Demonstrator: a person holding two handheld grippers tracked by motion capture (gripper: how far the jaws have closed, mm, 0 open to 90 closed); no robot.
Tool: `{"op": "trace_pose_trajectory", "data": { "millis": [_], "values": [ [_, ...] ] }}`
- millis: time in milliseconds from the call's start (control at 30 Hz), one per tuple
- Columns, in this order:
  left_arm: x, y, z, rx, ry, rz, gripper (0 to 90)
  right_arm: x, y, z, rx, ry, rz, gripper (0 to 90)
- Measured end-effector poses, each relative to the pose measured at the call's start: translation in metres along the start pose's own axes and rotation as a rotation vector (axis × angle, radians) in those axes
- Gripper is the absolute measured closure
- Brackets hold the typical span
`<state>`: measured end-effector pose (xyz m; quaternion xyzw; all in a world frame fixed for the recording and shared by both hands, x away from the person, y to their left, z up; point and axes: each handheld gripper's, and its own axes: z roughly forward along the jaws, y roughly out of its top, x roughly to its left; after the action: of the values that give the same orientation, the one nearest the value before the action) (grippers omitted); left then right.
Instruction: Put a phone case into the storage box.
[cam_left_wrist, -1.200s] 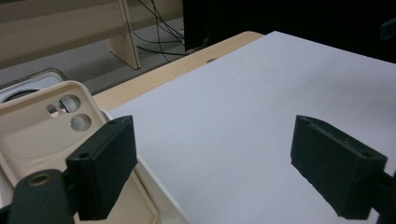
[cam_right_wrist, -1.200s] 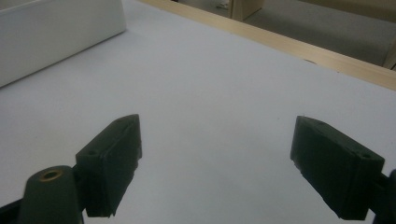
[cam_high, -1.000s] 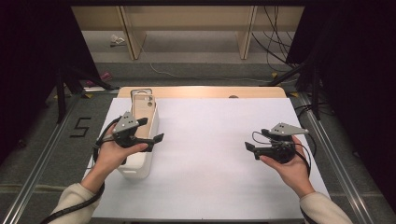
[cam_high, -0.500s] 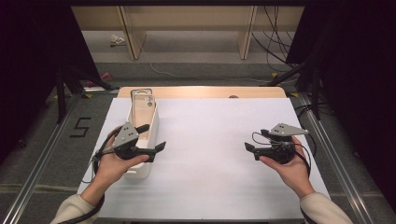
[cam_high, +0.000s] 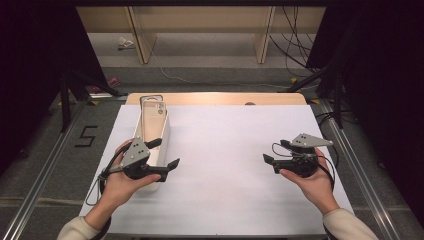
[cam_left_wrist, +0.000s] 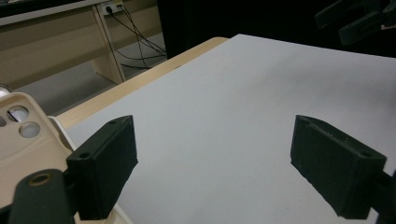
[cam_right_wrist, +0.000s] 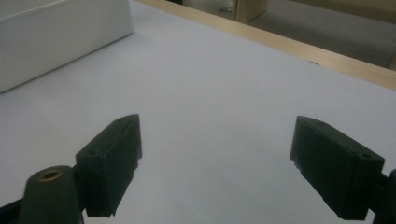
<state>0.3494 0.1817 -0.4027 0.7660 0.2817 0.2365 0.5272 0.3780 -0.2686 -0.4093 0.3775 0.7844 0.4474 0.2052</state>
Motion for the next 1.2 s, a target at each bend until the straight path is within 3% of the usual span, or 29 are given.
{"op": "trace_pose_trajectory", "data": {
  "millis": [633,1200],
  "values": [
    [-0.006,-0.026,-0.019,0.013,0.008,0.007,13.6,0.002,-0.008,-0.013,-0.003,0.006,0.003,16.9],
    [-0.007,-0.033,-0.022,0.012,0.023,0.005,12.6,0.006,-0.011,-0.018,-0.007,0.019,0.001,16.8]
  ]
}}
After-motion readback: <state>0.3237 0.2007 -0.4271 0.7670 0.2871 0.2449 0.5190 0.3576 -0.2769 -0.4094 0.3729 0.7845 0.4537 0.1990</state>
